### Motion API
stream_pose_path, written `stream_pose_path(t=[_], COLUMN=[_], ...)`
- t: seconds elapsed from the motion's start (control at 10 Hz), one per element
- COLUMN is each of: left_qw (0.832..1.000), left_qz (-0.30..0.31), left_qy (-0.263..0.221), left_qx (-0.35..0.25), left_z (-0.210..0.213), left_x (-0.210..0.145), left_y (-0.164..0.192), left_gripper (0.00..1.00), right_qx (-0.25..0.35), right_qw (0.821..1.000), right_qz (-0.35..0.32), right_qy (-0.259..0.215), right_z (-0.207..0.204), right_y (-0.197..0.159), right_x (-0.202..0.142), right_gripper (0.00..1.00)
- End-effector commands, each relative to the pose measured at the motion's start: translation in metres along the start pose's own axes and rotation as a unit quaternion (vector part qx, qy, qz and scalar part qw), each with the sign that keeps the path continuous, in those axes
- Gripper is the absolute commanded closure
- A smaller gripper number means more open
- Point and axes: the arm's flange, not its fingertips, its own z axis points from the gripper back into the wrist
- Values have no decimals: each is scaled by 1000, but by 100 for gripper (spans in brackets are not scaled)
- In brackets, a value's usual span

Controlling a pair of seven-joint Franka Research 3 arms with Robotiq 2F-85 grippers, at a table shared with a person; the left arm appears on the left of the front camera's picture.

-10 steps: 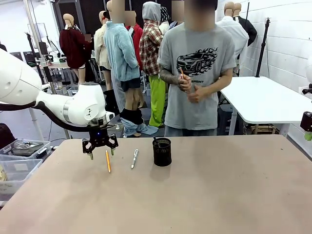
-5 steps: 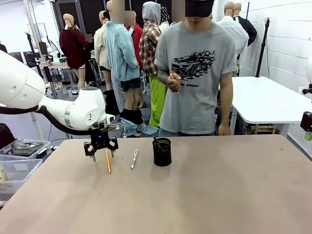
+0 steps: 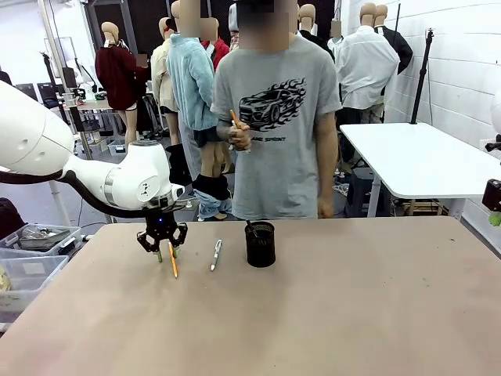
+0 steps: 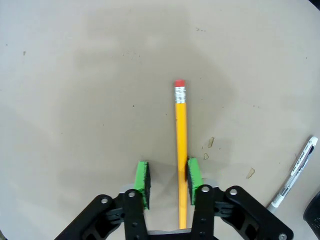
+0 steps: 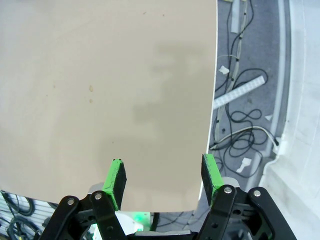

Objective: Place the pens into the pen holder.
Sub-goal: Pick up a writing instrument from the table and place it into the Pen holder.

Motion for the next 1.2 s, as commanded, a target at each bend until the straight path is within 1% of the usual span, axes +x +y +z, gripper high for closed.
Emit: stream_pose_path(t=[0.0, 0.4, 0.6, 0.7, 0.8, 0.9, 1.0, 1.1], left_qw=[1000, 1000, 998, 995, 991, 978, 959, 936], left_qz=[13, 10, -34, -61, -81, -150, -212, -267], left_qy=[-6, -4, -26, -39, -52, -76, -103, -135], left_qx=[7, -1, -35, -70, -89, -122, -156, -187], left_z=[-3, -4, 32, 53, 69, 85, 96, 103], left_x=[0, 0, -9, -12, -14, -19, -21, -22], left_y=[-2, 0, 17, 30, 43, 55, 64, 73], left_gripper=[100, 100, 100, 100, 100, 100, 100, 100], right_qx=[0, 0, 0, 0, 0, 0, 0, 0], right_qw=[1000, 1000, 1000, 1000, 1000, 1000, 1000, 1000], right_qz=[-4, -4, -4, -4, -4, -4, -4, -4], right_qy=[2, 2, 2, 2, 2, 2, 2, 2], right_z=[-1, -1, -1, -1, -1, -1, -1, -1], right_y=[1, 1, 1, 1, 1, 1, 1, 1], right_x=[2, 2, 2, 2, 2, 2, 2, 2], right_gripper=[24, 24, 24, 24, 24, 24, 24, 24])
